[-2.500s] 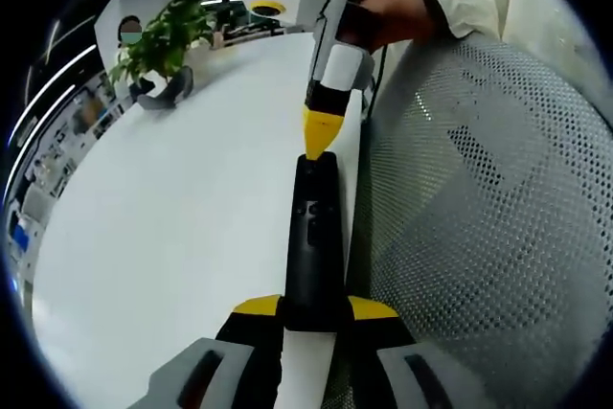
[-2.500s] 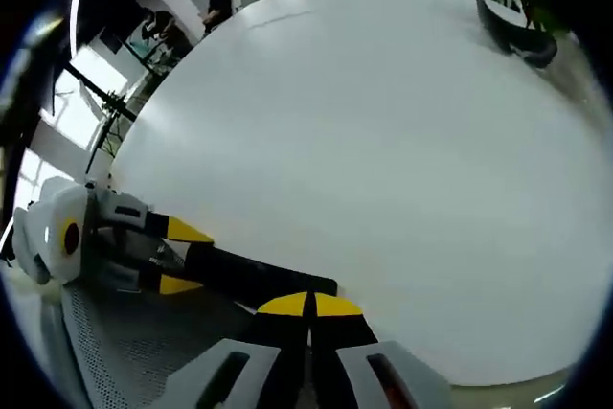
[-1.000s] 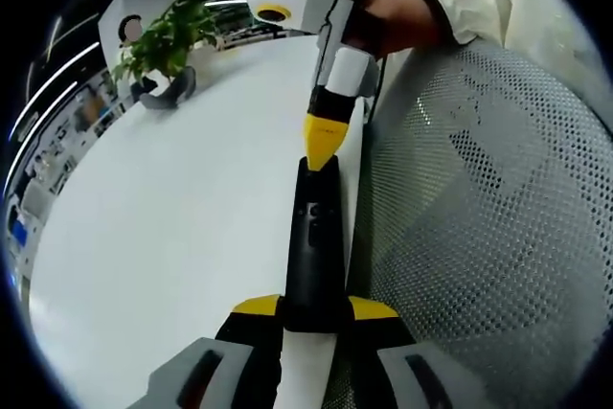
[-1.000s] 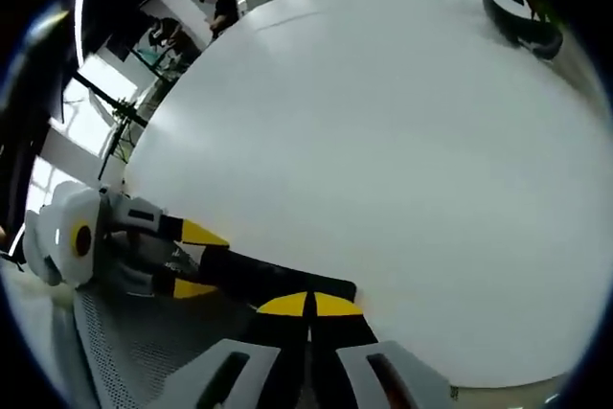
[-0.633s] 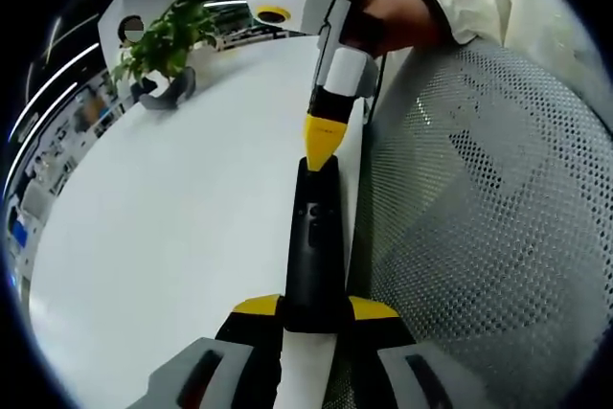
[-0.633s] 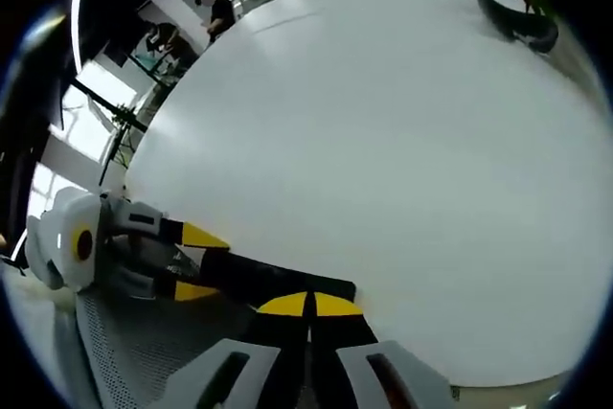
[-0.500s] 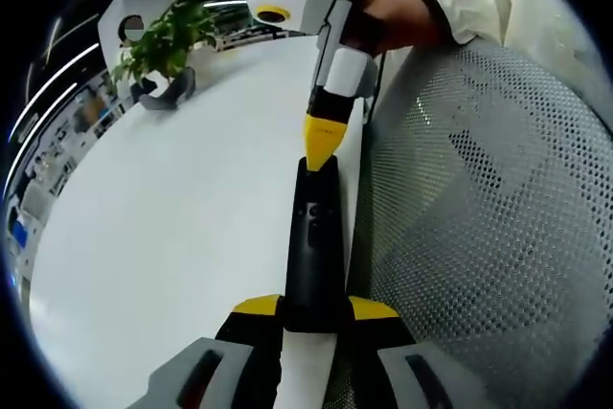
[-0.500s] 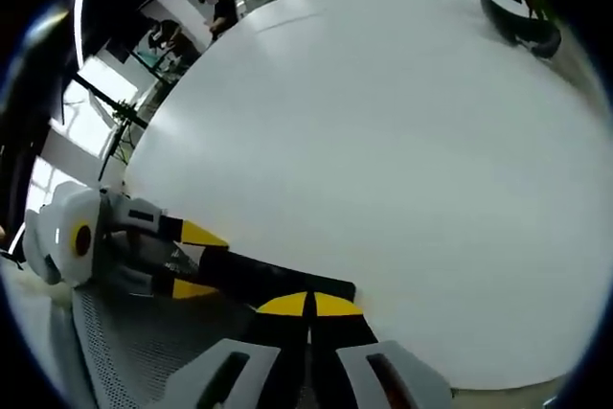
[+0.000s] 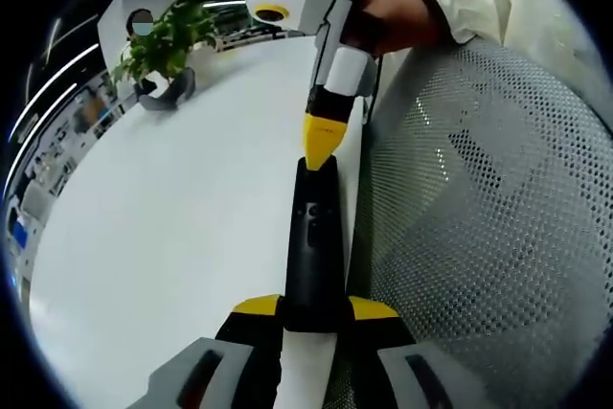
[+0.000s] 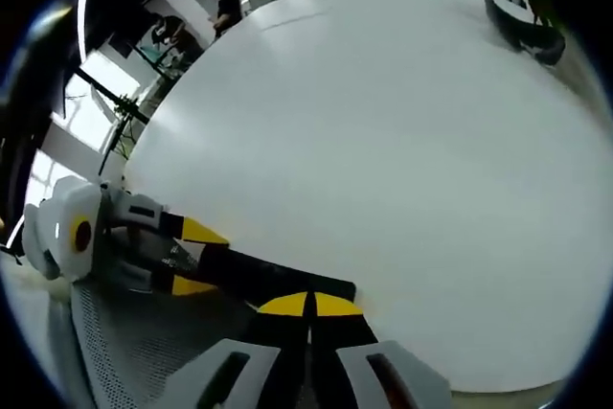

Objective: Press the specified remote control buttons in sequence, fully releasing each button before pressing the next.

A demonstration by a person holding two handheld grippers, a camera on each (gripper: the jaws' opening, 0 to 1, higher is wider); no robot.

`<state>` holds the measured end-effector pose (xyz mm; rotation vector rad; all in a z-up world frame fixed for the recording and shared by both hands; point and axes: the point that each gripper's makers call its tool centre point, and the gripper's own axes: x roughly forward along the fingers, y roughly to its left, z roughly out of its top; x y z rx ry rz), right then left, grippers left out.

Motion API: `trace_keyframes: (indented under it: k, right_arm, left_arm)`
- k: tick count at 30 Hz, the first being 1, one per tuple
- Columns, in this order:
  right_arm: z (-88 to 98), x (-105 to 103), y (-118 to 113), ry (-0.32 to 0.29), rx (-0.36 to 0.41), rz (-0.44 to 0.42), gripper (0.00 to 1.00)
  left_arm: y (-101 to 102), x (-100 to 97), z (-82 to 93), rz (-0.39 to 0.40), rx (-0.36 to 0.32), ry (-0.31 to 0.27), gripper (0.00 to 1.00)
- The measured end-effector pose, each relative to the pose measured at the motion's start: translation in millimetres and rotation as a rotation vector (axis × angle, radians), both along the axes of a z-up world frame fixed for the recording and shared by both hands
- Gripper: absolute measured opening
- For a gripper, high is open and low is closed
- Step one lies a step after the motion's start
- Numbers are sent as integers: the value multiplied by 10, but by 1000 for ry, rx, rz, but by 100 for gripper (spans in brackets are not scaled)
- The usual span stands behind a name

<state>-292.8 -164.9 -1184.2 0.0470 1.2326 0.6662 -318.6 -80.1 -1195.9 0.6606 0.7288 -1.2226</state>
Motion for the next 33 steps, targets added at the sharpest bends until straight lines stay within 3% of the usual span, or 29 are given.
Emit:
trace_keyframes:
  k: [3,6,9,33]
  right_arm:
    - [-5,5,-1,-8,-8,16,0]
    - [40,-16,93,-12,38,49,0]
    - [-43,-51,36,-17,-36,91,0]
    - [-18,-17,70,2,8,35,0]
  left_arm:
    - [-1,2,-2,1,-1,0,24]
    - [-3,2,-4,1,-1,1,24]
    - [-3,3,-3,1,-1,1,24]
    - [-10,-2,-10,-5,-3,-3,25]
